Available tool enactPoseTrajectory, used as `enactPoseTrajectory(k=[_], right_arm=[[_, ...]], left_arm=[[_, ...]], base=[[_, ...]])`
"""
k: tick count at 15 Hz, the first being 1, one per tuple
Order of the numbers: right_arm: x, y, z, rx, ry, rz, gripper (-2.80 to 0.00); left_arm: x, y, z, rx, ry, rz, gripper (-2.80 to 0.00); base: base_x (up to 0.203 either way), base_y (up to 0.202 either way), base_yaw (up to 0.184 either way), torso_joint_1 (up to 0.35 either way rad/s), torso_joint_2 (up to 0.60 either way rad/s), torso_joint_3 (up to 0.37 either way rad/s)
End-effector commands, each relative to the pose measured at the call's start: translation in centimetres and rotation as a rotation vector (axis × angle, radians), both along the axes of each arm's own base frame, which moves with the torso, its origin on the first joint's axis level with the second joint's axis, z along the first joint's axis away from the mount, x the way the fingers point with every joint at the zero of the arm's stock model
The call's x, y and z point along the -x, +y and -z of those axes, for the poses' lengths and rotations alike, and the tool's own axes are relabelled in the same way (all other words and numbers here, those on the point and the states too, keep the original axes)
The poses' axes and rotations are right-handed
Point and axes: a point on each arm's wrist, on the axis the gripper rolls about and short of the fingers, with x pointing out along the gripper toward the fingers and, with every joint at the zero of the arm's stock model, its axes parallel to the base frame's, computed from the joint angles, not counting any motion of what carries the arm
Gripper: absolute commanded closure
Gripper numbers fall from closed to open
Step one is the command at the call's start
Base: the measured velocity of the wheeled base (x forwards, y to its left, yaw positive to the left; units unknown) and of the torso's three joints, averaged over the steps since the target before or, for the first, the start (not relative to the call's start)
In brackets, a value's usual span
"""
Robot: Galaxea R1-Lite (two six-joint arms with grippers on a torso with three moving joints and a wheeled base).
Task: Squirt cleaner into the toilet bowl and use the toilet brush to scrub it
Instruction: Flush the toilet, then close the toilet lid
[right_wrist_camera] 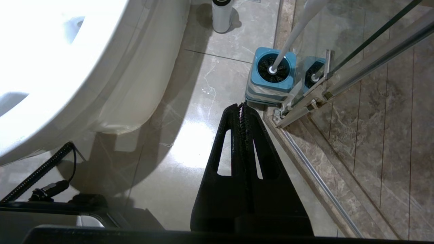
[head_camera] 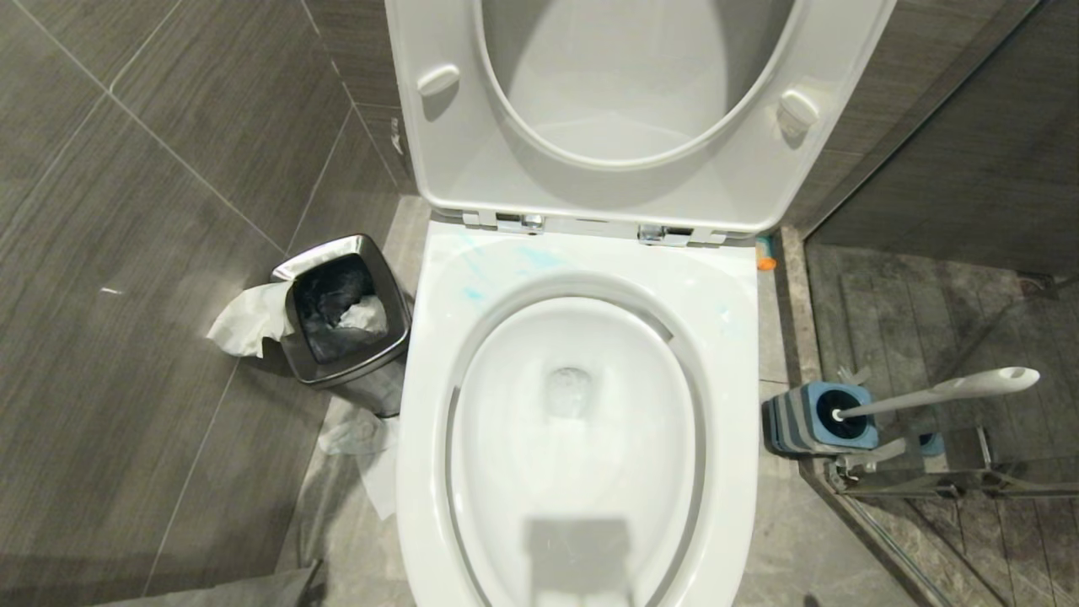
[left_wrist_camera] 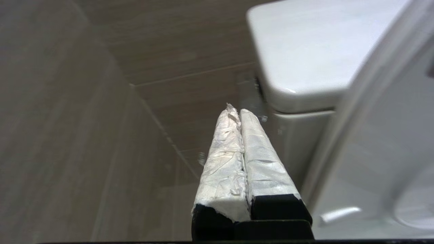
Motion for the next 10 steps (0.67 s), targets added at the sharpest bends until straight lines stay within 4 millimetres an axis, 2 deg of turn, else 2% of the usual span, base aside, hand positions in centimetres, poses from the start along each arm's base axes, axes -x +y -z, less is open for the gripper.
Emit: enactPoseTrajectory(k=[1, 6, 10], right_arm=[[0.0, 0.0, 0.0, 0.0, 0.001, 0.0, 0.0], [0.0, 0.0, 0.0, 0.0, 0.001, 0.0, 0.0], [0.0, 0.0, 0.0, 0.0, 0.001, 0.0, 0.0]], left_arm=[[-0.5, 0.5, 0.5, 0.002, 0.045, 0.086, 0.0], [-3.4, 2.2, 1.6, -0.013, 0.111, 0.319, 0.0], [-5.6, 5.3, 2.4, -0.003, 0.167, 0.43, 0.0]], base=[[0.0, 0.0, 0.0, 0.0, 0.0, 0.0], [0.0, 0.0, 0.0, 0.0, 0.0, 0.0], [0.0, 0.0, 0.0, 0.0, 0.0, 0.0]])
